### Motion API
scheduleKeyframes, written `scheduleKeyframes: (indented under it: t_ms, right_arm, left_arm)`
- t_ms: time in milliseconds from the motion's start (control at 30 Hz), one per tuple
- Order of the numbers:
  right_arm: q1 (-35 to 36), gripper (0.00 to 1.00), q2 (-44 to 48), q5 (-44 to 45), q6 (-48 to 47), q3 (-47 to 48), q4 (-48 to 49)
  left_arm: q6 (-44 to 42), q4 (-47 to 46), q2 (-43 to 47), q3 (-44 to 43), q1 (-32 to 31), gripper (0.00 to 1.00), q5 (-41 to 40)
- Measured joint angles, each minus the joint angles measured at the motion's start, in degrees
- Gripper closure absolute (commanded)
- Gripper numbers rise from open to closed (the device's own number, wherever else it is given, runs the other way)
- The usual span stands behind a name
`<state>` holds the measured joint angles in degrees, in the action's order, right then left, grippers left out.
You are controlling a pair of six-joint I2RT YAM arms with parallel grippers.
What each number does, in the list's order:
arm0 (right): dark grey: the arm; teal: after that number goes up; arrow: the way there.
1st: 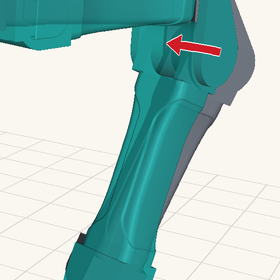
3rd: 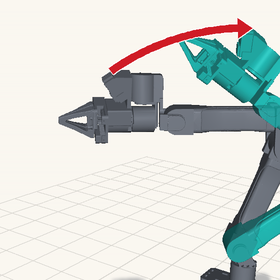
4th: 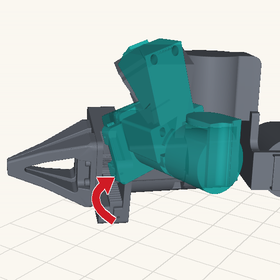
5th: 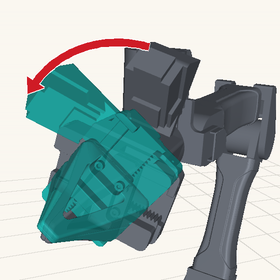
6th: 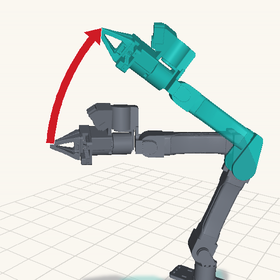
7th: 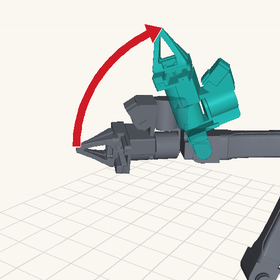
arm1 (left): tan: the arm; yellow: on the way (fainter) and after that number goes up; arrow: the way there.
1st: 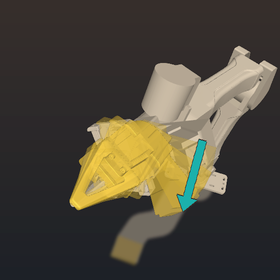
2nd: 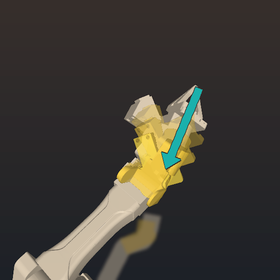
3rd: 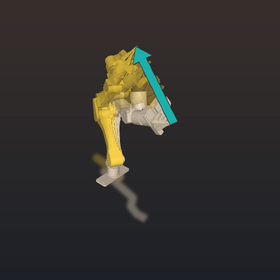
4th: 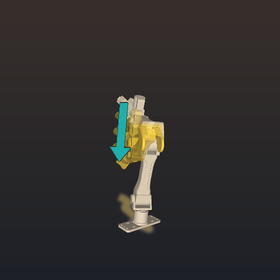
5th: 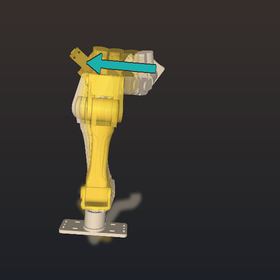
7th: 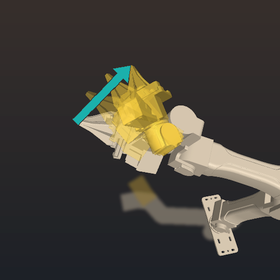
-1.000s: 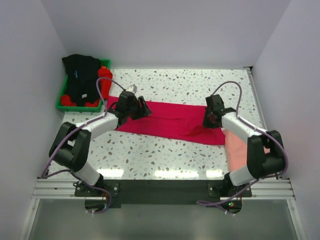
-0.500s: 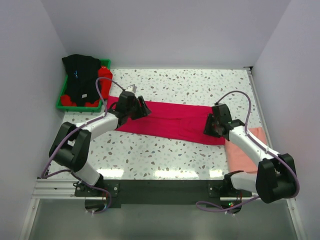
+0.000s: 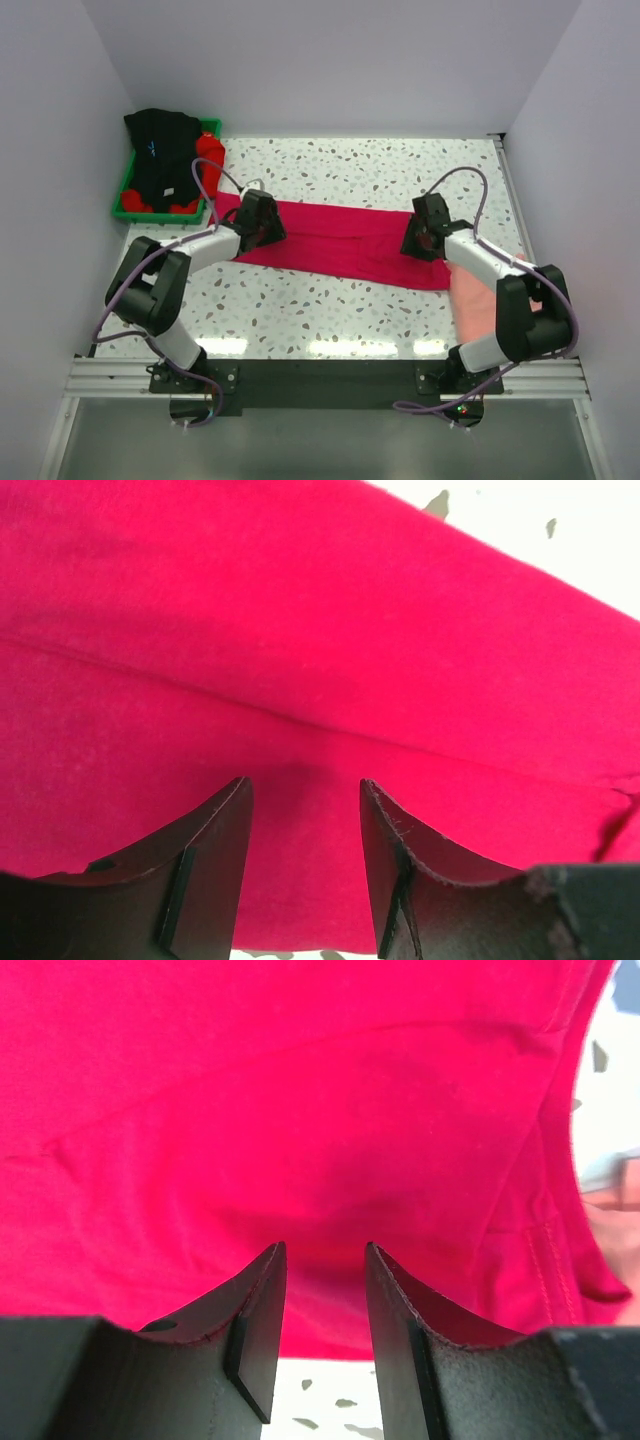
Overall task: Fold and stack the t-shirts
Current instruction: Fold the tshirt
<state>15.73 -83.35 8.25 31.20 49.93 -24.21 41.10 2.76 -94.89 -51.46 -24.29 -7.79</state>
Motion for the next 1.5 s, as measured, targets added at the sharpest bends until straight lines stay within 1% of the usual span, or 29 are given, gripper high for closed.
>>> scheduleKeyframes:
  t_ms: [200,300,333,467,633,767,867,933,1067,1100,1167,1200,1233,1267,1300,1333,1433,1500]
  right_arm:
    - [0.0,0.57,-2.6,-1.6,1.2,-5.7,3.6]
    - [0.0,0.57,-3.1,-1.8,1.9,-5.8,5.2]
    - [0.0,0.57,-3.3,-1.9,1.9,-5.7,5.6]
    - [-0.4,0.56,-6.6,-1.7,2.2,-2.2,5.1]
    - [-2.1,0.56,-15.3,-1.7,1.8,8.0,2.6]
    - [-3.1,0.55,-24.8,0.0,0.8,20.5,-0.9]
    - [-3.3,0.54,-33.0,1.9,-0.7,32.5,-4.7]
    - [-3.3,0.53,-37.9,2.8,-2.0,40.1,-6.6]
    - [-3.3,0.45,-47.2,2.7,-6.0,54.6,-8.7]
    - [-3.3,0.39,-48.8,2.6,-7.2,57.1,-8.7]
    - [-3.3,0.34,-51.1,2.1,-9.4,60.9,-8.9]
    - [-3.2,0.26,-52.7,1.6,-10.8,63.5,-9.1]
    - [-3.1,0.22,-53.5,1.2,-11.6,65.0,-9.1]
    - [-3.0,0.20,-54.7,0.7,-12.9,67.0,-9.2]
    - [-2.8,0.16,-55.8,0.3,-13.9,68.7,-9.2]
    - [-2.6,0.10,-56.8,0.0,-14.8,70.5,-9.7]
    - [-2.0,0.03,-58.4,-0.3,-16.6,74.0,-11.2]
    - [-1.7,0.01,-58.1,0.1,-17.1,73.9,-12.1]
  left_arm:
    - [0.0,0.7,-0.7,1.8,0.0,0.50,-1.0]
    - [-0.2,0.7,-0.7,2.6,0.0,0.53,-1.4]
    - [-0.2,0.7,-0.7,2.9,0.0,0.56,-1.4]
    - [-0.2,-0.8,-0.6,4.0,0.0,0.61,-1.6]
    - [0.7,-4.3,1.2,7.5,-0.7,0.66,-1.4]
    - [3.2,-7.1,3.9,11.7,-2.7,0.69,-0.9]
    - [6.6,-8.7,6.3,15.0,-6.2,0.71,-0.3]
    - [9.5,-9.7,7.3,16.6,-9.7,0.71,0.0]
    - [15.9,-12.0,7.0,17.5,-18.8,0.71,1.3]
    - [17.2,-12.7,6.5,17.4,-20.7,0.69,1.8]
    - [19.8,-14.1,4.3,16.1,-24.8,0.66,3.3]
    - [20.7,-14.9,2.7,14.7,-26.5,0.63,4.2]
    - [21.3,-15.6,1.0,13.2,-27.7,0.61,5.1]
    - [21.7,-16.0,-0.8,11.3,-28.5,0.59,6.4]
    - [21.9,-16.4,-2.6,9.4,-29.1,0.55,7.6]
    - [21.7,-16.5,-4.0,7.7,-29.4,0.53,8.6]
    - [20.3,-15.3,-5.8,3.2,-29.4,0.49,10.2]
    - [18.1,-14.1,-5.3,0.7,-29.4,0.47,10.2]
